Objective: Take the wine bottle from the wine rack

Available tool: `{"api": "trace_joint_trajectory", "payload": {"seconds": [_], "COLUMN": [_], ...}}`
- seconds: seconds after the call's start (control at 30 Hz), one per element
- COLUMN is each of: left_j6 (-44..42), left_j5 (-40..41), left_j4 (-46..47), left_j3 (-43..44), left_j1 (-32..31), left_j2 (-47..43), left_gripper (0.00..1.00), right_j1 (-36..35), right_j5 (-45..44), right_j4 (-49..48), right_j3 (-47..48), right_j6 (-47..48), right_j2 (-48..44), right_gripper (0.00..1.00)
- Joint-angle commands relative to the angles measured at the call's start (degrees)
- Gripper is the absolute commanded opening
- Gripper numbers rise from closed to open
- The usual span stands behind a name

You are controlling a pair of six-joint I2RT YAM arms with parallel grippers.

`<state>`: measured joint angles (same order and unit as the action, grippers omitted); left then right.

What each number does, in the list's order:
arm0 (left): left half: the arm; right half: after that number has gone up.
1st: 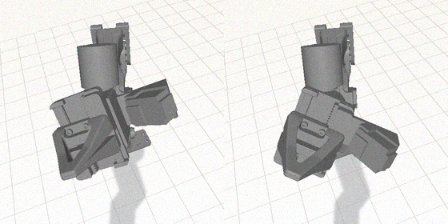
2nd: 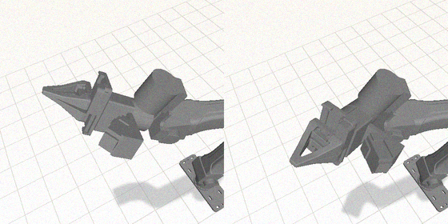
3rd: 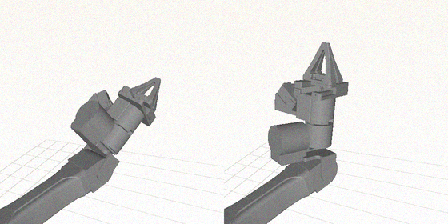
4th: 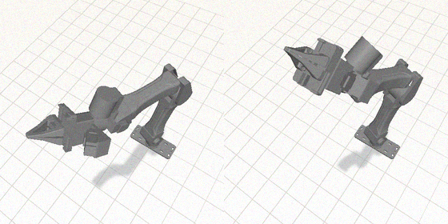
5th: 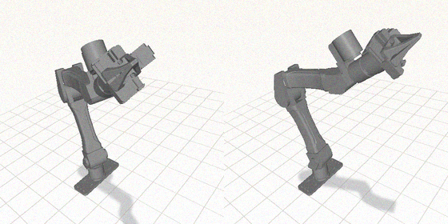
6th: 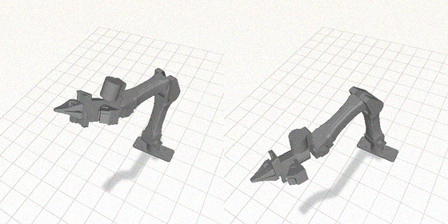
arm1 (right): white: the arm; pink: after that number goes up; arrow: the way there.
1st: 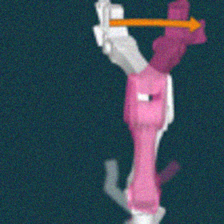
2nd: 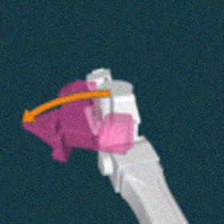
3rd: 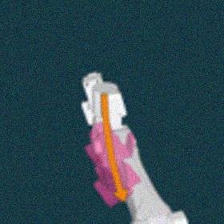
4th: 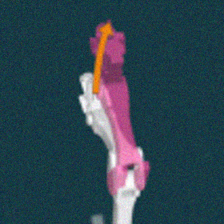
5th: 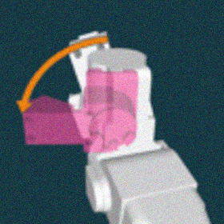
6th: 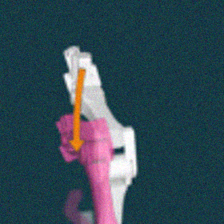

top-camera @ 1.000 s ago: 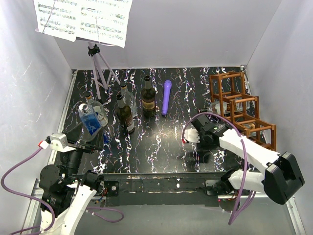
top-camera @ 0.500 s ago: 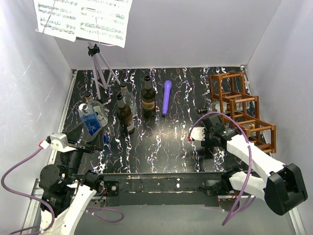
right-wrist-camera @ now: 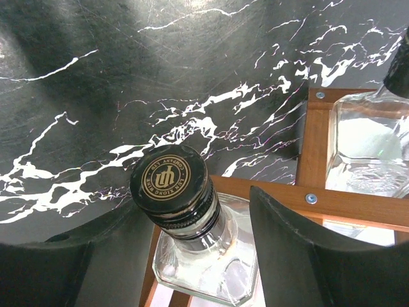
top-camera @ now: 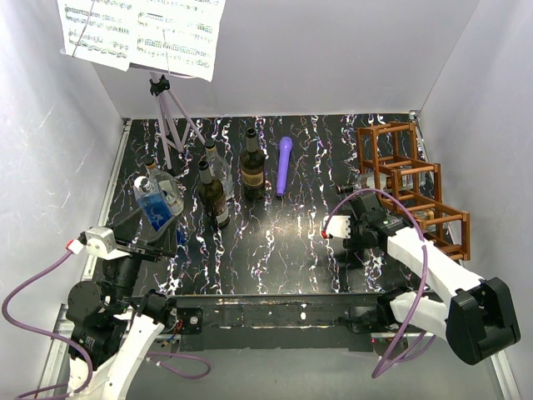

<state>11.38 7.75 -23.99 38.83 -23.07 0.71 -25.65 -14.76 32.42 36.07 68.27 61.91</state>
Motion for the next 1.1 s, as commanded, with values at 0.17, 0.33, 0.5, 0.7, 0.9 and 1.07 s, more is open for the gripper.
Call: {"api": "trace_joint_trajectory", "payload": {"seconds": [0.17, 0.33, 0.5, 0.7, 0.9, 1.07], "left_j6": [-0.30, -0.39, -0.48, -0.57, -0.57, -0.57], "left_j5": [0.34, 0.69, 0.86, 1.13, 1.22, 1.30], "left_j4": [-0.09, -0.01, 0.17, 0.26, 0.35, 0.35], "left_j3": [-0.51, -0.51, -0.60, -0.68, -0.77, -0.77], "left_j1": [-0.48, -1.01, -1.19, -1.36, -1.45, -1.36], "left_j2": [-0.45, -0.45, -0.53, -0.53, -0.53, -0.53], "left_gripper": [0.98, 0.98, 0.98, 0.98, 0.98, 0.98], "right_j1": [2.27, 2.97, 3.32, 3.85, 3.85, 3.41], "right_j5": [1.23, 0.61, 0.44, 1.05, 2.55, 5.18], "right_j4": [-2.01, -3.42, -5.35, -5.36, -2.98, -1.75], "right_j3": [-0.13, -1.09, -1.71, -0.75, 0.66, 0.23], "right_j6": [5.73, 7.40, 8.19, 8.11, 8.28, 8.55], "right_j2": [1.72, 1.81, 2.42, 3.31, 1.90, 0.15], "right_gripper": [0.65, 0.63, 0.59, 0.51, 0.29, 0.01]}}
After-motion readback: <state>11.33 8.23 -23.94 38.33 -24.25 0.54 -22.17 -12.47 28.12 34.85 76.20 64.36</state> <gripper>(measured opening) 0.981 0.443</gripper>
